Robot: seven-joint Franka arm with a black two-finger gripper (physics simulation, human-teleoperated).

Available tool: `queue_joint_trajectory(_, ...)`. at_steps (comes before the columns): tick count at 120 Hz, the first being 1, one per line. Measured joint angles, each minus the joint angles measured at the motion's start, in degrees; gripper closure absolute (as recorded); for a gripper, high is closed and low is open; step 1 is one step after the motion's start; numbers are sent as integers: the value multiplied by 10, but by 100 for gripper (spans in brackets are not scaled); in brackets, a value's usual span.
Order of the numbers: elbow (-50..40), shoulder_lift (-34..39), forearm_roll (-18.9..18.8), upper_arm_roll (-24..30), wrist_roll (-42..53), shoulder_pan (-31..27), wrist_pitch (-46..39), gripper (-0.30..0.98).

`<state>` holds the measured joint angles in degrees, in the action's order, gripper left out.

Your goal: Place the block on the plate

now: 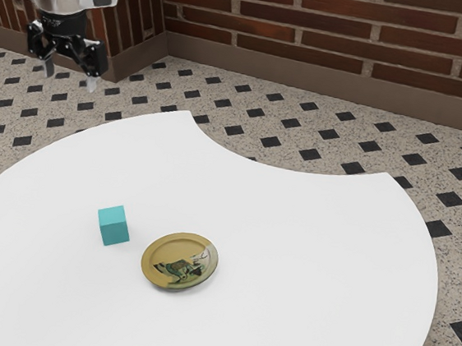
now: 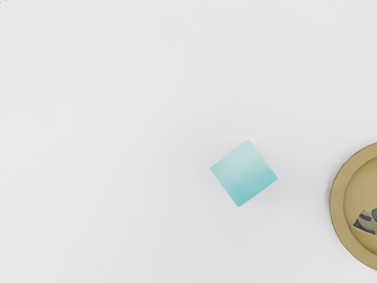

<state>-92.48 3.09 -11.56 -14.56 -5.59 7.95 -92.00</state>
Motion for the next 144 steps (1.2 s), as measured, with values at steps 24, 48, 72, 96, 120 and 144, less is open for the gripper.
queue_joint_trajectory(24,-6,-8,-6,-2,-15,7,-8,0)
queue_joint_trajectory(48,-138,-25,15,-4,-51,-2,-87,0)
queue_joint_trajectory(72,-249,-48,59,-7,-131,-9,-199,0)
queue_joint_trajectory(96,-290,-85,81,-20,-202,2,-296,0)
queue_joint_trajectory(120,-286,-132,97,-33,-254,2,-352,0)
queue_joint_trajectory(144,-286,-159,110,-39,-291,2,-384,0)
